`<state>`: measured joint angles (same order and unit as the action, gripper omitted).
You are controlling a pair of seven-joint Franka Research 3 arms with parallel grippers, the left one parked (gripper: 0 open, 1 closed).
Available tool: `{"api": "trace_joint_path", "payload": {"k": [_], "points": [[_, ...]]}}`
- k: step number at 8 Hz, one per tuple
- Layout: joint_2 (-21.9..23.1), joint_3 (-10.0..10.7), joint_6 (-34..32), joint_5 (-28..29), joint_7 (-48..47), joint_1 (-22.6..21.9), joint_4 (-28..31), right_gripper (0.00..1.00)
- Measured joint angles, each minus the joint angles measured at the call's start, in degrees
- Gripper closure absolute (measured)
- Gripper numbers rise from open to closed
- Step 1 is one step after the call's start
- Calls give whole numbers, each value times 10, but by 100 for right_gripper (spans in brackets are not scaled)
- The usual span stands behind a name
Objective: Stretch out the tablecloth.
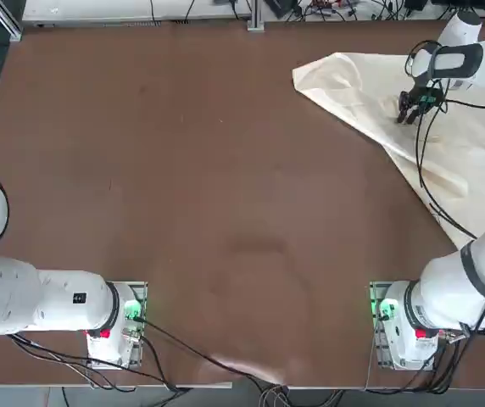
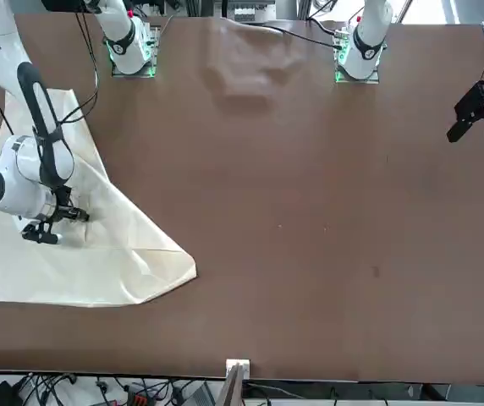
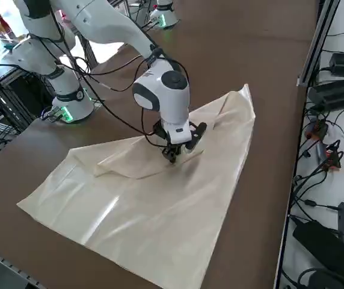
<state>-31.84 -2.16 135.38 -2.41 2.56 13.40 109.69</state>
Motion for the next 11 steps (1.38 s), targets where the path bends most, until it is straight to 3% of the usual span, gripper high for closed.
{"api": "trace_joint_path", "payload": {"k": [1,3,7,9,11], "points": [[0,0,0,0,0,0,-2,89],[0,0,0,0,1,0,-2,97],[2,0,-7,0,17,3,-12,98],[15,-2,-57,13,17,4,-17,98],[40,-13,-131,75,17,3,-22,98]]}}
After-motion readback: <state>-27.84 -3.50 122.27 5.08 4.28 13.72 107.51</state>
